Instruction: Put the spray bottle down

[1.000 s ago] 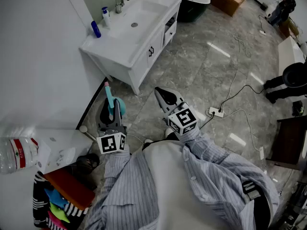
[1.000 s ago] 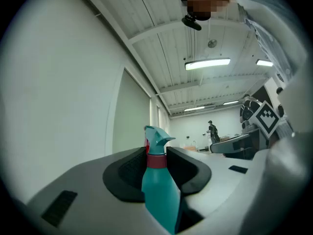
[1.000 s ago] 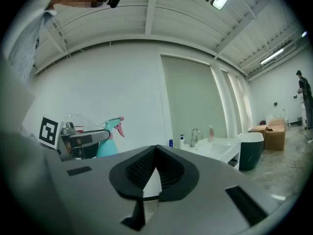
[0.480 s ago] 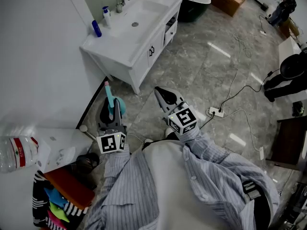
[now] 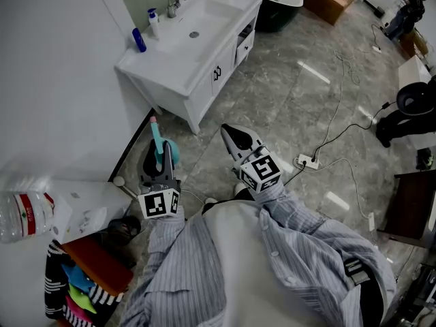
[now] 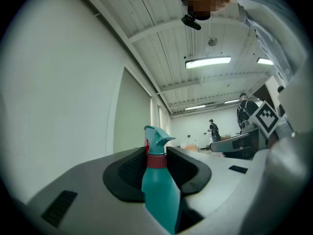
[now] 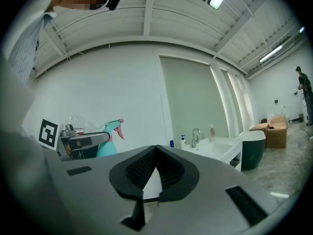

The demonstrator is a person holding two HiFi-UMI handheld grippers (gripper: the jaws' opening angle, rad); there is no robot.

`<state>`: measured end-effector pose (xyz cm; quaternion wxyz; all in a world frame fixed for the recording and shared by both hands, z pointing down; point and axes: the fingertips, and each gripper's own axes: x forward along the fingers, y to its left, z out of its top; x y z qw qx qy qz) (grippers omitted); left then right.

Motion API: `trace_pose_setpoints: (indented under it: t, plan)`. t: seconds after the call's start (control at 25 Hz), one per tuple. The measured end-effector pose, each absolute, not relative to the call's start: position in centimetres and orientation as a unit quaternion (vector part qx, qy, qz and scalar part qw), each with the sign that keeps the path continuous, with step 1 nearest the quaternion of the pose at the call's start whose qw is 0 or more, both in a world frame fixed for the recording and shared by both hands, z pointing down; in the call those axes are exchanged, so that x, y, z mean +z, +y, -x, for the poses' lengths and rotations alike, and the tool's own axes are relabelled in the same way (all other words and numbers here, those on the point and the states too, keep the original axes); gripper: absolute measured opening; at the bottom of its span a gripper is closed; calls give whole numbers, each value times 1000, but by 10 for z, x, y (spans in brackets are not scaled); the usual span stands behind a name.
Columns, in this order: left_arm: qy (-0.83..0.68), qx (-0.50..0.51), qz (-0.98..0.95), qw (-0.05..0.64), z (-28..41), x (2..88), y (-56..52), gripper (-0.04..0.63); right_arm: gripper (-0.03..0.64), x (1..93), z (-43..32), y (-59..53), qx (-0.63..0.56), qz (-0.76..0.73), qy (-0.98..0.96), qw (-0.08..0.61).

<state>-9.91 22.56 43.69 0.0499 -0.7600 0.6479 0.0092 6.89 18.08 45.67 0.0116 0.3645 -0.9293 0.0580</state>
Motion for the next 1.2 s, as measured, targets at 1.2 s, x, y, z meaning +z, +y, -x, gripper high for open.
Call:
trace_pose_setpoints:
  t: [1.2]
  plan:
    - [688,-7,724,43,14,454,147,124,15,478,-141,82,83,-307,-948,14]
